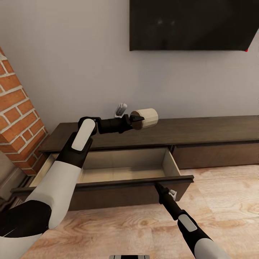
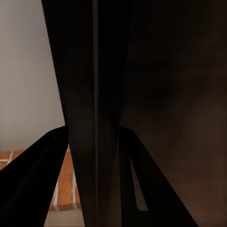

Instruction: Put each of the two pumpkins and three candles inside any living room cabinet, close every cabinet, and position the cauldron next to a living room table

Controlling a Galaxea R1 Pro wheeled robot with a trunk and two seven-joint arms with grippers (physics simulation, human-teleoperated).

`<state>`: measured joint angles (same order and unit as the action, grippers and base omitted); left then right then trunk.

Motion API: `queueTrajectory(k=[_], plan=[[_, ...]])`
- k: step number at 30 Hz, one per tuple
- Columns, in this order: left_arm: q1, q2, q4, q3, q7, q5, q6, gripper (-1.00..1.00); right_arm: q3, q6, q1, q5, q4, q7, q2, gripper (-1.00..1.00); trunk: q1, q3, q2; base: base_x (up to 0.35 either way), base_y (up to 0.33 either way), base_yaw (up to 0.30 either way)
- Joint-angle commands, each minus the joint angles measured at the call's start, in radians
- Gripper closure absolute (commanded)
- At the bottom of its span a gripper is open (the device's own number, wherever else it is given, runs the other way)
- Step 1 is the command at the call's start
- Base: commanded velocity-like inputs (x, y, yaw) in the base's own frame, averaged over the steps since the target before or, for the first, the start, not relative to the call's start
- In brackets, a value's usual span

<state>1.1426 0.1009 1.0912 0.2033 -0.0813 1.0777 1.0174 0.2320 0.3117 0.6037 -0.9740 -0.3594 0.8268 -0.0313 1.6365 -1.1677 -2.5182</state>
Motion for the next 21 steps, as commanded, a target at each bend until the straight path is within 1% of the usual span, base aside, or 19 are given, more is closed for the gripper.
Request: queueTrajectory(k=[1,10,15,21], plan=[[0.001,0.0,-0.001,-0.001,-0.009,-0.008,0.003,1.0,-0.017,0.017,0.001,-0.006,0.0,0.035,-0.013,1.0,-0.001,-0.001,0.0,-0.036,0.0,0.0],[0.0,0.0,-0.001,-0.001,-0.008,-0.009,0.003,1.0,-0.017,0.017,0.001,-0.006,0.0,0.035,-0.013,1.0,-0.001,-0.001,0.0,-0.005,0.0,0.0],[0.0,0.0,-0.002,-0.001,-0.008,-0.009,0.003,1.0,-0.017,0.017,0.001,-0.006,0.0,0.035,-0.013,1.0,-0.001,-0.001,0.0,-0.088,0.0,0.0],[0.0,0.0,-0.001,-0.001,-0.008,-0.009,0.003,1.0,-0.019,0.017,0.001,-0.006,0.0,0.035,-0.013,1.0,-0.001,-0.001,0.0,-0.016,0.0,0.0]])
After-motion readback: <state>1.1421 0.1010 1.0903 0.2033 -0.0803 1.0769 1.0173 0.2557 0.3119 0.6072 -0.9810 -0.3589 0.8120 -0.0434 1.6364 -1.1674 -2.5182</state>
